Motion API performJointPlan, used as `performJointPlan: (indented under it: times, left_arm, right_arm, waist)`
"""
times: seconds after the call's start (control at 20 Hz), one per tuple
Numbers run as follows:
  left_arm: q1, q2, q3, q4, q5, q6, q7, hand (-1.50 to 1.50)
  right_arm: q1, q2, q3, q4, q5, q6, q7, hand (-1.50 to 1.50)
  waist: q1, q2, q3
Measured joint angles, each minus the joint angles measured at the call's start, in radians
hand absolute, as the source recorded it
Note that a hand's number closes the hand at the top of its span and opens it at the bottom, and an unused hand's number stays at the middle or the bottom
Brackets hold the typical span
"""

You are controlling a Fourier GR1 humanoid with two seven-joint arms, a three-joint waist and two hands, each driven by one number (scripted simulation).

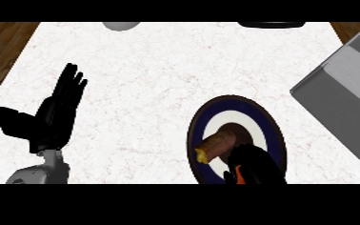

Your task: Pick the tomato from the plate and place it in the cardboard box

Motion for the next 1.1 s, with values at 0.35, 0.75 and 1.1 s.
performJointPlan:
  times: [0.35, 0.75, 1.1]
  left_arm:
    - [-0.007, 0.016, 0.020, -0.003, 0.011, -0.006, 0.011, 0.00]
    - [-0.017, 0.020, 0.034, 0.030, 0.016, -0.014, -0.003, 0.00]
    - [0.000, 0.014, 0.032, 0.008, 0.018, -0.012, -0.003, 0.00]
  right_arm:
    - [0.151, -0.259, 0.055, -0.273, 0.002, 0.022, -0.194, 1.50]
    - [0.325, -0.454, -0.033, -0.625, -0.046, 0.026, -0.260, 1.50]
    - [0.346, -0.335, -0.141, -0.647, -0.074, -0.063, -0.197, 1.50]
  waist:
    - [-0.012, 0.002, 0.002]
    - [-0.021, 0.003, 0.003]
    - [-0.025, 0.004, 0.003]
